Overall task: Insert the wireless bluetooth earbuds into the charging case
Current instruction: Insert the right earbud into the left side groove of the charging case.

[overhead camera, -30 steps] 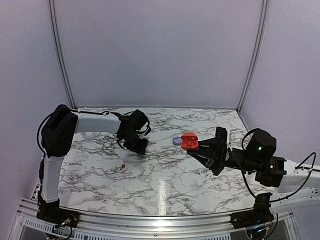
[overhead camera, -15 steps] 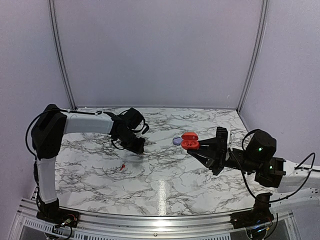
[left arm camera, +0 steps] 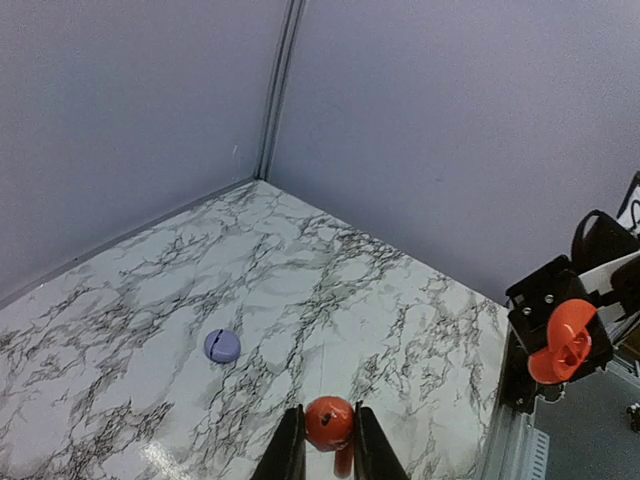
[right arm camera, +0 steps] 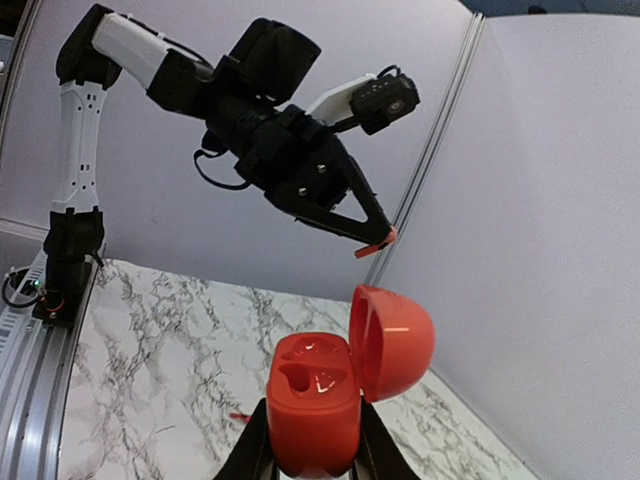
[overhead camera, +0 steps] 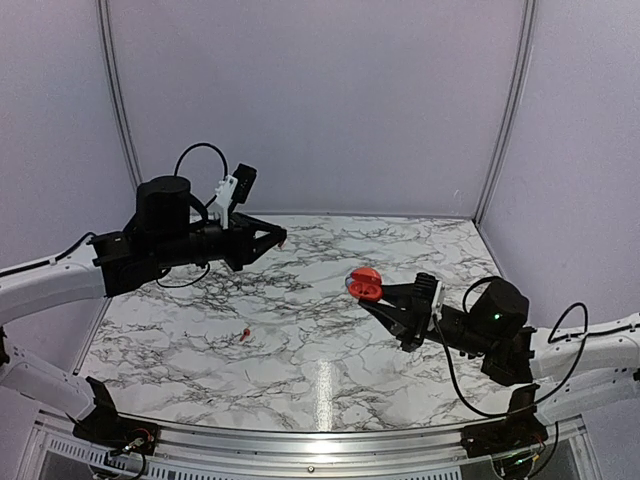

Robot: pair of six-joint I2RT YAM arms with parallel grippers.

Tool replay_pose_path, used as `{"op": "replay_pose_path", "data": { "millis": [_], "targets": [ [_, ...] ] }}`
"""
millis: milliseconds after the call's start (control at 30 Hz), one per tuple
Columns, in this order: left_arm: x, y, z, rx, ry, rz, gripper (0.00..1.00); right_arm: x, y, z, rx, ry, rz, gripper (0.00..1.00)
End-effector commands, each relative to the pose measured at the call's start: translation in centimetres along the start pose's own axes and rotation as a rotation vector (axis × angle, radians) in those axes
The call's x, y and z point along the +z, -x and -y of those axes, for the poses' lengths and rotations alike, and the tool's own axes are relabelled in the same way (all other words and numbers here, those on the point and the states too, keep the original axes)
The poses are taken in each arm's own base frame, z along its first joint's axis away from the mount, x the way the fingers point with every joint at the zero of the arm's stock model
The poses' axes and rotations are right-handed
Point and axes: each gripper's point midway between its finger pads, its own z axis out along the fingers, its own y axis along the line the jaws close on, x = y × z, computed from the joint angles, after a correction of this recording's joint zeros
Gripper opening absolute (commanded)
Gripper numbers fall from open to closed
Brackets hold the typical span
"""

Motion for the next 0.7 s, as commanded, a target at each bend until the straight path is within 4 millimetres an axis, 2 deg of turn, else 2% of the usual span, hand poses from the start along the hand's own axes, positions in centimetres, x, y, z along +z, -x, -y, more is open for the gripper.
{"op": "replay_pose_path", "data": {
  "millis": [0, 133, 267, 467, 667],
  "targets": [
    [-1.8, 2.9, 4.6, 0.118, -0.115, 0.156, 0.13, 0.2, 4.4, 1.7, -0.139, -0.093, 0.188, 0.0],
    [-3.3, 4.2, 7.9, 0.182, -0.17, 0.24, 0.13, 0.6, 4.9, 2.2, -0.175, -0.129, 0.218, 0.0],
    [-4.0, 5.0, 10.2, 0.207, -0.21, 0.309, 0.13, 1.5, 5.0, 3.0, -0.148, -0.164, 0.223, 0.0],
    [-3.5, 6.2, 11.6, 0.215, -0.201, 0.372, 0.13, 2.6, 5.3, 4.9, 0.014, -0.263, 0.216, 0.0],
    [-1.9, 6.4, 12.8, 0.236, -0.175, 0.391, 0.12, 4.2, 6.0, 5.0, 0.099, -0.295, 0.198, 0.0]
  ]
}}
